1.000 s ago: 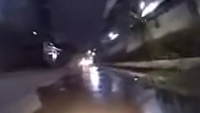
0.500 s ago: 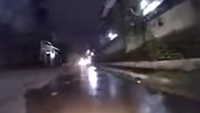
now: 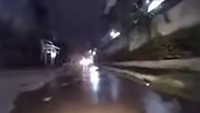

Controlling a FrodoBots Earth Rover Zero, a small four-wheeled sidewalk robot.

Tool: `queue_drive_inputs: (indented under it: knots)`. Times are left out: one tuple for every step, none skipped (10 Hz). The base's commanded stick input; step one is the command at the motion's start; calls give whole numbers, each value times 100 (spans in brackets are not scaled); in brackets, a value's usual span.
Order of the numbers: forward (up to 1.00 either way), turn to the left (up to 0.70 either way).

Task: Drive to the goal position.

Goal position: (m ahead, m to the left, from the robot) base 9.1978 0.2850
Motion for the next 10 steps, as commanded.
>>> queue_drive_inputs:
  knots:
    - [70,0]
    - [70,0]
    - [70,0]
    - [70,0]
    - [70,0]
    - [70,0]
    - [70,0]
    - [70,0]
    - [70,0]
    - [70,0]
